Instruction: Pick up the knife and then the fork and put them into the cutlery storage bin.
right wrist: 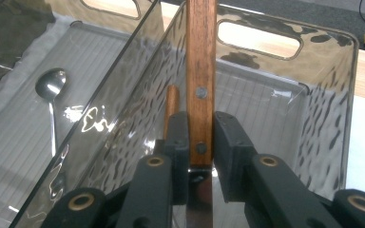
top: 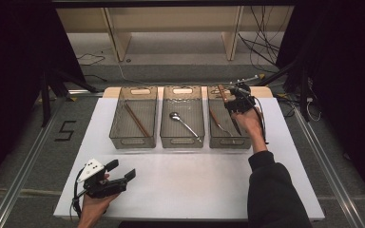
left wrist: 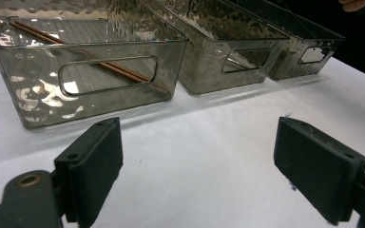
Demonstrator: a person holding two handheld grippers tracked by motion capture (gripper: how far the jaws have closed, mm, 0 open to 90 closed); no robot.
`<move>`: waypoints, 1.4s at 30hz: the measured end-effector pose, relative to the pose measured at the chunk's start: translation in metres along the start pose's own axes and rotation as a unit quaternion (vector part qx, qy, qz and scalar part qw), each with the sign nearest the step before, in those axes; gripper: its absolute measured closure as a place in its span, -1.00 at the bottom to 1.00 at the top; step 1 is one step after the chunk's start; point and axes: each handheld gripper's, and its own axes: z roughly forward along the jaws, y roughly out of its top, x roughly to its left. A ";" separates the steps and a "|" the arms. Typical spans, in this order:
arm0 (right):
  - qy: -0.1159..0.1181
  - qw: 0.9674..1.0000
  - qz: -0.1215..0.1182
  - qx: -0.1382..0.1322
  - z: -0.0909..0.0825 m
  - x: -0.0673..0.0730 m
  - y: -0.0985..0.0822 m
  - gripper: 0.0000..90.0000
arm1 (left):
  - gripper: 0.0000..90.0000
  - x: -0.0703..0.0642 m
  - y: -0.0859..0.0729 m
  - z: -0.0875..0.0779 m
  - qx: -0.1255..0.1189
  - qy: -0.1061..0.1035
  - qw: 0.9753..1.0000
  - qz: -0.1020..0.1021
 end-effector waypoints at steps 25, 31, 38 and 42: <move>0.051 0.999 0.002 0.003 -0.002 0.016 -0.004 -0.04 | -0.63 0.000 0.000 0.000 0.001 0.000 1.000 0.001; 0.077 0.997 -0.015 -0.023 -0.015 0.027 -0.012 -0.11 | -0.63 0.000 0.000 0.000 0.002 -0.001 1.000 0.003; 0.111 0.992 -0.026 -0.059 -0.035 0.043 -0.028 -0.21 | -0.63 -0.001 0.000 0.000 0.003 -0.001 1.000 0.004; 0.127 0.988 -0.037 -0.079 -0.048 0.053 -0.039 -0.23 | -0.63 0.000 0.000 0.000 0.003 -0.001 1.000 0.004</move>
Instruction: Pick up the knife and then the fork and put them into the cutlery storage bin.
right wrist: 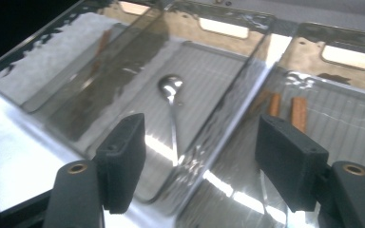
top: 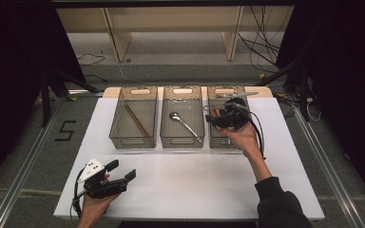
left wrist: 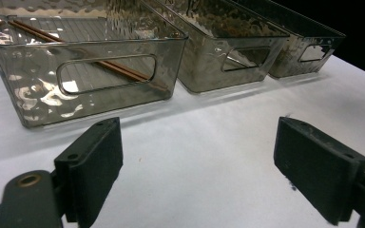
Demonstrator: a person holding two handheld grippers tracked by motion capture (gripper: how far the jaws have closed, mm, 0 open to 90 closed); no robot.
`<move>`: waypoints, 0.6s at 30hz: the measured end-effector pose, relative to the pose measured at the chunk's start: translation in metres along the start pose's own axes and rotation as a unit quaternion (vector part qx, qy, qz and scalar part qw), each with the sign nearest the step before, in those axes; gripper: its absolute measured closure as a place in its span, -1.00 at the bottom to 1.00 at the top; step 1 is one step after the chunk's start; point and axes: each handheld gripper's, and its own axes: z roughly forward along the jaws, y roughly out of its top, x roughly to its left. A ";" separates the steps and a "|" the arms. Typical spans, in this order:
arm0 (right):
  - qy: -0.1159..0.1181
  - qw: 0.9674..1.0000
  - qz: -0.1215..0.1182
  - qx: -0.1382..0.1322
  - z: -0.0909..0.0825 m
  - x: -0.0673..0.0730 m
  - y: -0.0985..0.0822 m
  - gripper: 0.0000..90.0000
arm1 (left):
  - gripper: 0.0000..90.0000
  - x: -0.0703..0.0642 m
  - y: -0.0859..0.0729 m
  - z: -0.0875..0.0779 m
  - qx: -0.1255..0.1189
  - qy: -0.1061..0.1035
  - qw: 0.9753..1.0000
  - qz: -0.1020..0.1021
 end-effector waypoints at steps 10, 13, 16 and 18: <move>0.040 0.998 -0.017 -0.036 -0.024 0.024 -0.033 -0.27 | -0.63 0.000 0.000 0.001 0.001 -0.001 1.000 0.000; 0.049 0.998 -0.016 -0.047 -0.029 0.027 -0.044 -0.28 | -0.63 0.000 0.000 0.000 0.001 -0.002 1.000 -0.001; 0.059 0.997 -0.021 -0.053 -0.034 0.029 -0.053 -0.29 | -0.63 -0.001 0.000 0.001 0.002 -0.001 1.000 0.001; 0.068 0.996 -0.021 -0.058 -0.038 0.031 -0.059 -0.31 | -0.63 -0.001 -0.001 0.001 0.002 -0.002 1.000 0.000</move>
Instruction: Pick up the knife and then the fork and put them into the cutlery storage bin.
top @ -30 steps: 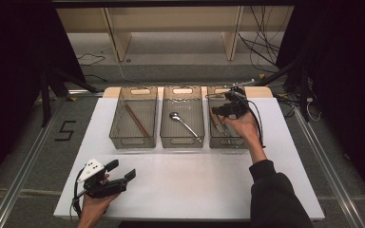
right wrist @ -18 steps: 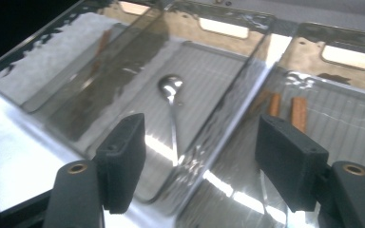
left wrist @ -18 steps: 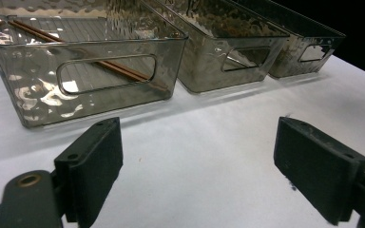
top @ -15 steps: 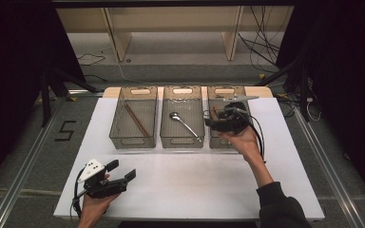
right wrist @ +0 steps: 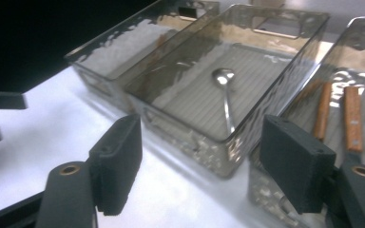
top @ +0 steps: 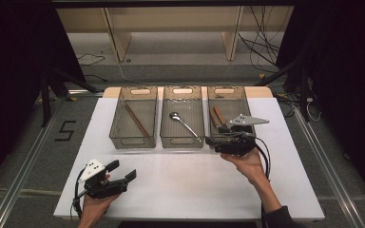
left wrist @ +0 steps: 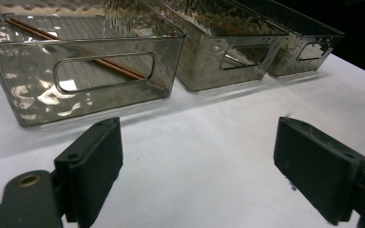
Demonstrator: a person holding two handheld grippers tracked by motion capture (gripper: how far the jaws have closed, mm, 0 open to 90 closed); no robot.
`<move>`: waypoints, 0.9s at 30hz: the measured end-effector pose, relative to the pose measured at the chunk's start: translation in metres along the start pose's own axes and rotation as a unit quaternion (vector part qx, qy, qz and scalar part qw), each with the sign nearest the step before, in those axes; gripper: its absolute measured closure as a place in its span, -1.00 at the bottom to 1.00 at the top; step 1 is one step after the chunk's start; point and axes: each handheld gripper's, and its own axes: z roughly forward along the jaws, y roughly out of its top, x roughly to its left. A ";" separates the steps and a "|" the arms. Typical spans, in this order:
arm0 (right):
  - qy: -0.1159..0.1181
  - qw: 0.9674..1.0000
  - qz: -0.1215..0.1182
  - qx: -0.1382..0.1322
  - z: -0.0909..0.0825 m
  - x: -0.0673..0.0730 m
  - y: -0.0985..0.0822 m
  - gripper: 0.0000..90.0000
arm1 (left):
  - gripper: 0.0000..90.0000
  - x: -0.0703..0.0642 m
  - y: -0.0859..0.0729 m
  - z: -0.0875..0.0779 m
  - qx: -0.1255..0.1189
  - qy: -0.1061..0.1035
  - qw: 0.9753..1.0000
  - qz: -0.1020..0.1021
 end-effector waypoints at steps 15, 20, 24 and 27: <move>0.025 0.999 -0.034 -0.032 -0.017 0.021 -0.035 -0.38 | -0.63 -0.001 0.000 0.000 0.001 -0.002 1.000 0.003; 0.031 0.998 -0.037 -0.032 -0.019 0.024 -0.047 -0.42 | -0.63 -0.001 0.000 0.000 0.000 -0.001 1.000 0.002; 0.031 0.998 -0.039 -0.037 -0.023 0.025 -0.058 -0.43 | -0.63 -0.001 0.000 0.000 0.001 -0.003 1.000 0.004; 0.031 0.998 -0.035 -0.039 -0.026 0.025 -0.065 -0.43 | -0.63 -0.001 0.000 -0.001 0.001 -0.002 1.000 0.005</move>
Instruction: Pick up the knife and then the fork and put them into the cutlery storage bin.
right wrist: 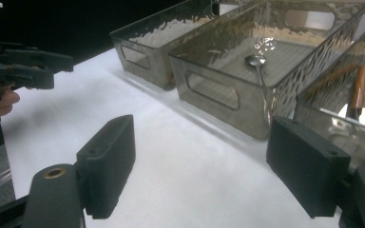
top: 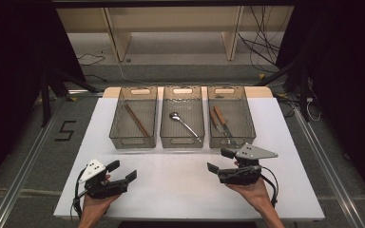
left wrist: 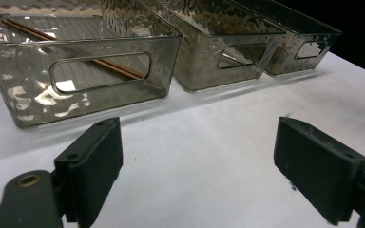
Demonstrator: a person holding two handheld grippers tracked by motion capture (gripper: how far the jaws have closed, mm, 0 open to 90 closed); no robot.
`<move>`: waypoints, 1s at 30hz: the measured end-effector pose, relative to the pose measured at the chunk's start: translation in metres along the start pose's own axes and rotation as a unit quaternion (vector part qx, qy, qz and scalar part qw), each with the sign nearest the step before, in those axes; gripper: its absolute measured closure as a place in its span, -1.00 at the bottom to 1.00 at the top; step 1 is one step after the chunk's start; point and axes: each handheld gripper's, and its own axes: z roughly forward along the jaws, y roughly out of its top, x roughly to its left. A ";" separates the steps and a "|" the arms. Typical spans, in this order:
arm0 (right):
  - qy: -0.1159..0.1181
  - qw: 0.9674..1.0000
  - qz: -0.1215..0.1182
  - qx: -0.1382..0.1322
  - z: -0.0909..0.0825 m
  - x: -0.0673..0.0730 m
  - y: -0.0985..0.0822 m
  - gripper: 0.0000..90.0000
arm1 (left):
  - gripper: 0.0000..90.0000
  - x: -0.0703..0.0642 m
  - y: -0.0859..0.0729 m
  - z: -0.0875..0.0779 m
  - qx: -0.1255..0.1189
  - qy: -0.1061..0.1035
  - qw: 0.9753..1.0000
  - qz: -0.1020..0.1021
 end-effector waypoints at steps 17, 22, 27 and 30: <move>-0.010 1.000 0.020 -0.021 -0.021 -0.003 -0.038 -0.48 | -0.63 -0.002 0.000 0.001 0.004 -0.006 1.000 0.002; -0.012 1.000 0.019 -0.016 -0.024 -0.002 -0.044 -0.49 | -0.63 -0.002 0.000 0.001 0.005 -0.008 1.000 0.005; -0.014 0.999 0.021 -0.019 -0.025 -0.001 -0.046 -0.53 | -0.63 -0.002 0.000 0.001 0.006 -0.009 1.000 0.005; -0.015 0.999 0.023 -0.019 -0.025 -0.001 -0.046 -0.54 | -0.63 -0.002 0.000 0.002 0.007 -0.009 1.000 0.006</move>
